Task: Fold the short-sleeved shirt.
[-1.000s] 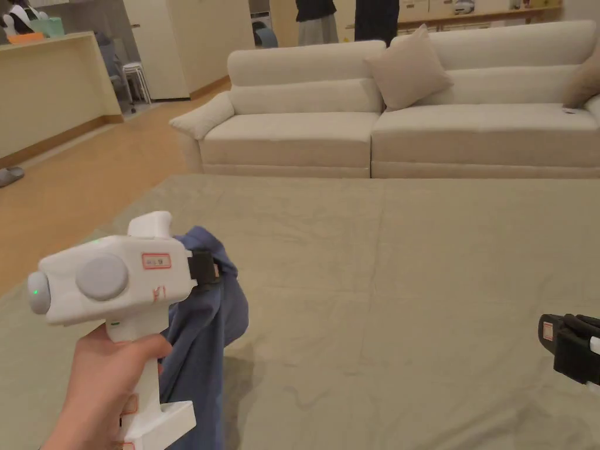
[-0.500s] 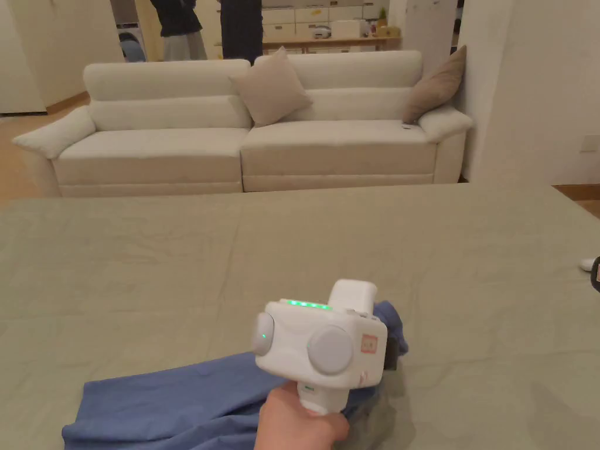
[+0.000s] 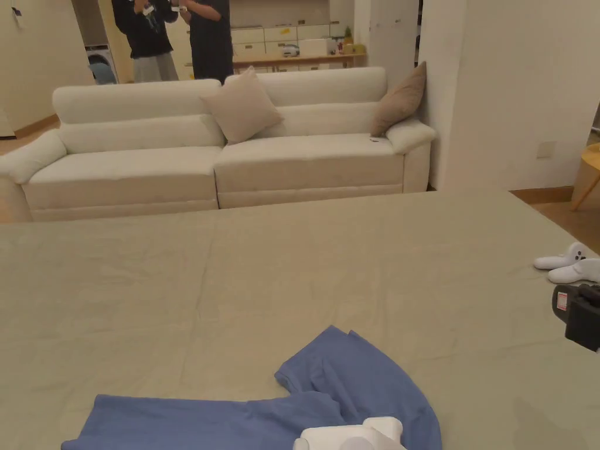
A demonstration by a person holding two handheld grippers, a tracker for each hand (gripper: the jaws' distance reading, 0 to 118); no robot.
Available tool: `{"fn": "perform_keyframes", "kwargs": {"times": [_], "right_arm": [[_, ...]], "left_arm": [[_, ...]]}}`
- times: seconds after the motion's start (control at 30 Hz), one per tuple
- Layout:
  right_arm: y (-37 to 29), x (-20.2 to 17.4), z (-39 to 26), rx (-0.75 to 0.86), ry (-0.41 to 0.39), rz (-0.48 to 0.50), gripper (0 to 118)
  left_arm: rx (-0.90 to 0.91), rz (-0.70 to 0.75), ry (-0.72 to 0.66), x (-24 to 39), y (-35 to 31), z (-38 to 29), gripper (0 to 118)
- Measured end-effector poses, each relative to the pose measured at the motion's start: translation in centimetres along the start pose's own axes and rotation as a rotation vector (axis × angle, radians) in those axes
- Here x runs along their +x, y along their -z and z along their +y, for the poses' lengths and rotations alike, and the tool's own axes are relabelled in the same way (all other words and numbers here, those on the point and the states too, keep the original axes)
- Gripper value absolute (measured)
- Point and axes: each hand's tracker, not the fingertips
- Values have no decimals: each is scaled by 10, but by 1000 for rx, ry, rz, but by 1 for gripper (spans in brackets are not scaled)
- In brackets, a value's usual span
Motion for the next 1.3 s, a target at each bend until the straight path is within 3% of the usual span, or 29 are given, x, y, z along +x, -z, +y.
{"fn": "perform_keyframes", "kwargs": {"times": [0.07, 0.17, 0.3, 0.4, 0.47, 0.5, 0.53, 0.57, 0.67, 0.87, 1.0, 1.2, 1.27, 1.3], "right_arm": [[-8, -7, 3, 18, -2, 4, 0], [-19, -13, 11, 63, 7, 9, 0], [-22, -31, 26, 121, -1, 14, 0], [-19, -49, 33, 155, -8, 27, 0], [-15, -58, 37, 163, -7, 40, 0], [-14, -65, 37, 172, -5, 48, 0], [-12, -72, 38, 178, -8, 55, 0], [-9, -76, 38, 183, -12, 55, 0], [-1, -92, 37, 186, -25, 63, 0], [13, -108, 33, 155, -59, 80, 0], [33, -110, 29, 131, -75, 76, 0], [69, -103, 18, 56, -76, 64, 0], [79, -98, 13, 37, -87, 49, 0], [84, -96, 11, 25, -92, 42, 0]], "left_arm": [[190, -18, 11, -7, -59, 14, 97], [572, 107, 45, -11, -199, 22, 97], [1055, 433, 98, -40, -368, 3, 96], [1168, 644, 105, -60, -446, -27, 93], [1176, 732, 94, -69, -480, -49, 68], [1177, 780, 84, -72, -491, -59, 42], [1182, 821, 78, -75, -500, -68, 3], [1177, 841, 74, -78, -504, -75, 0], [1170, 868, 60, -98, -502, -81, 0], [1034, 786, 56, -114, -473, -66, 0], [797, 681, 32, -153, -424, -7, 0], [450, 553, -60, -262, -327, 85, 2], [346, 522, -147, -297, -298, 103, 48], [308, 546, -183, -309, -283, 105, 63]]}}
